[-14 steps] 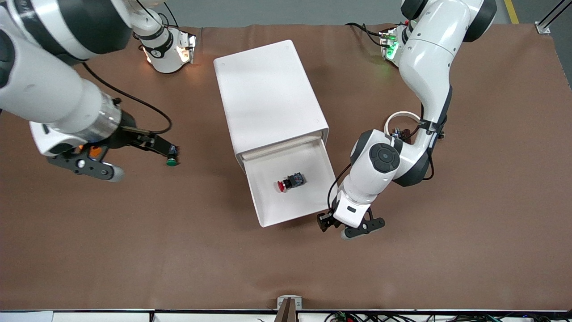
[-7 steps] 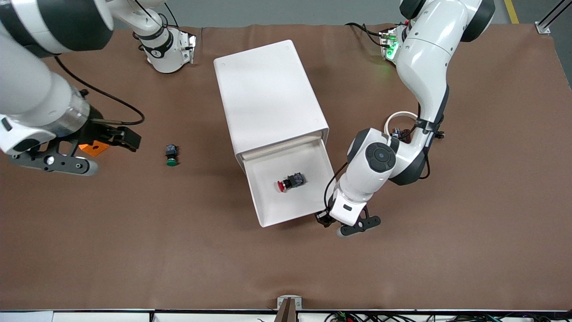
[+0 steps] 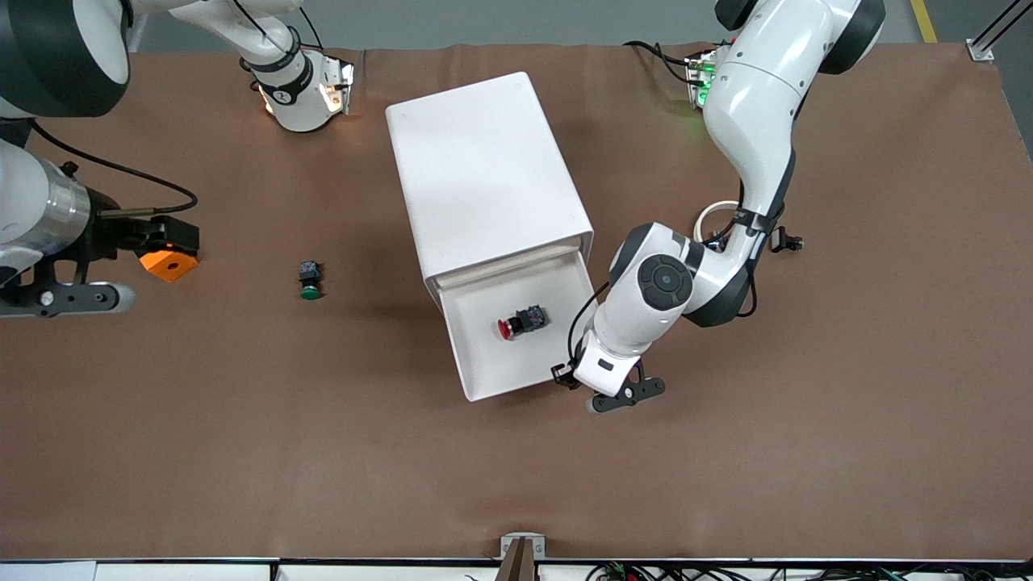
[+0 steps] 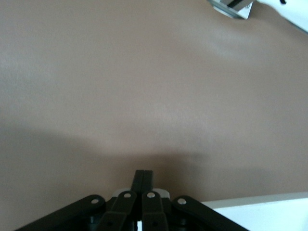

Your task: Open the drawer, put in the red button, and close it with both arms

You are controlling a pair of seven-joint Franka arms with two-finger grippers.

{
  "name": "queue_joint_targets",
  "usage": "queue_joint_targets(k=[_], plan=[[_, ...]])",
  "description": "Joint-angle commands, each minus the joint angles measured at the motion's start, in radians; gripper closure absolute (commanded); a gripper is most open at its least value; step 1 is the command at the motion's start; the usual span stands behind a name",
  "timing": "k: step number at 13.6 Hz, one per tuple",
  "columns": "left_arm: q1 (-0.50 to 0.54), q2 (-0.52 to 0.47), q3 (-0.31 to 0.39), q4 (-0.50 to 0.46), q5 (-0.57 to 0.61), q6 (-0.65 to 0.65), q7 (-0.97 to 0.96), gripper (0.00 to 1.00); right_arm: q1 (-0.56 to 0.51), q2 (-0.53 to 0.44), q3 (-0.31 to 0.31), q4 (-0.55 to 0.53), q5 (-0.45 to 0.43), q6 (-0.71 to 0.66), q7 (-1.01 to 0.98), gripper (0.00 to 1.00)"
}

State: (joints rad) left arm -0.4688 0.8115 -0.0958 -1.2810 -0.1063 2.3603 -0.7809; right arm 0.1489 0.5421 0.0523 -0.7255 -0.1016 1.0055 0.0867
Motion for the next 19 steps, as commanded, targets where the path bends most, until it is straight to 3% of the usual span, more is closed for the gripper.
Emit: queue_joint_targets(k=[1,6,8,10,13,17,19], plan=[[-0.007,-0.021,-0.03,-0.012,-0.048,-0.062,-0.009,1.0,-0.031,-0.033,0.014,-0.025,0.026,-0.005,-0.013,0.0],[-0.019,-0.032,-0.078,-0.012,-0.081,-0.104,-0.04,1.0,-0.072,-0.037,0.02,-0.02,0.046,-0.001,-0.021,0.0],[-0.034,-0.032,-0.079,-0.014,-0.082,-0.105,-0.047,1.0,-0.101,-0.085,0.014,-0.025,0.051,-0.013,-0.01,0.0],[-0.047,-0.032,-0.079,-0.014,-0.082,-0.133,-0.063,1.0,-0.143,-0.108,0.018,-0.031,0.071,-0.083,-0.018,0.0],[-0.074,-0.032,-0.079,-0.014,-0.082,-0.168,-0.075,1.0,-0.118,-0.134,0.017,-0.037,0.073,-0.128,-0.009,0.0],[-0.077,-0.048,-0.104,-0.012,-0.084,-0.232,-0.089,1.0,-0.129,-0.186,0.017,-0.113,0.077,-0.059,-0.01,0.0],[-0.073,-0.051,-0.11,-0.011,-0.111,-0.274,-0.089,1.0,-0.149,-0.273,0.015,-0.257,0.077,0.026,-0.01,0.0]])
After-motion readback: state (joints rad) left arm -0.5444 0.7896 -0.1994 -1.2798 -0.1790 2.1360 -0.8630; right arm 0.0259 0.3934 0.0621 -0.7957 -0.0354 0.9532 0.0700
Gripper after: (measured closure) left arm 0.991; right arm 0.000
